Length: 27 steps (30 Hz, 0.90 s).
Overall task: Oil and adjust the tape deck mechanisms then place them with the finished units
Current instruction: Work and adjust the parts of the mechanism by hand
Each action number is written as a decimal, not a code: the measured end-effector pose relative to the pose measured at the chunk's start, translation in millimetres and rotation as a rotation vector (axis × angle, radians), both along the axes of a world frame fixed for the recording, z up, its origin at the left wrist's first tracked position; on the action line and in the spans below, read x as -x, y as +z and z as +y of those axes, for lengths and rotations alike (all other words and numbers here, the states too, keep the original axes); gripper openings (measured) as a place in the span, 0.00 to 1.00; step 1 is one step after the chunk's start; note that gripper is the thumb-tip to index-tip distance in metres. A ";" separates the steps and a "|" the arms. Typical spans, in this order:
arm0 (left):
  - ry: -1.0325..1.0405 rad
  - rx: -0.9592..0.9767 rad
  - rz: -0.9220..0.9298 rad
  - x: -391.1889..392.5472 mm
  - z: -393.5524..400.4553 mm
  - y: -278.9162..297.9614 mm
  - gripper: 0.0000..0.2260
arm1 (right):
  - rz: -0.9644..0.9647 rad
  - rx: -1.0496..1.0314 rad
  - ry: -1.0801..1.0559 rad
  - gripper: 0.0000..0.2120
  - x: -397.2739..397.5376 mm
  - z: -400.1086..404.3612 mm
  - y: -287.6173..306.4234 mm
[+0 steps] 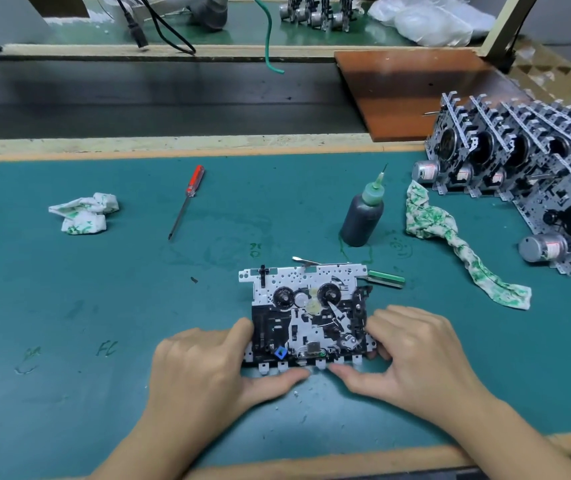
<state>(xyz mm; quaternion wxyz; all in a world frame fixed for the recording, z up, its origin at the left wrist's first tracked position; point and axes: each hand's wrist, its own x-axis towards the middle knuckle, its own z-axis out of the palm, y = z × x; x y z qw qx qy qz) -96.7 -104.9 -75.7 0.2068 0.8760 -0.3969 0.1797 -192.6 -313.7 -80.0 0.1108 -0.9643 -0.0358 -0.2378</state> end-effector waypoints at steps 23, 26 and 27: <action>-0.186 0.003 0.064 -0.9 14.3 -4.0 0.26 | 0.065 0.064 0.090 0.25 -0.8 -9.4 0.6; -0.136 0.018 -0.018 -0.7 12.0 -7.1 0.26 | 0.090 0.019 0.109 0.26 -0.4 -8.0 0.9; -0.115 0.022 -0.047 -0.7 10.5 -8.3 0.27 | 0.100 -0.007 0.111 0.26 0.2 -7.8 1.4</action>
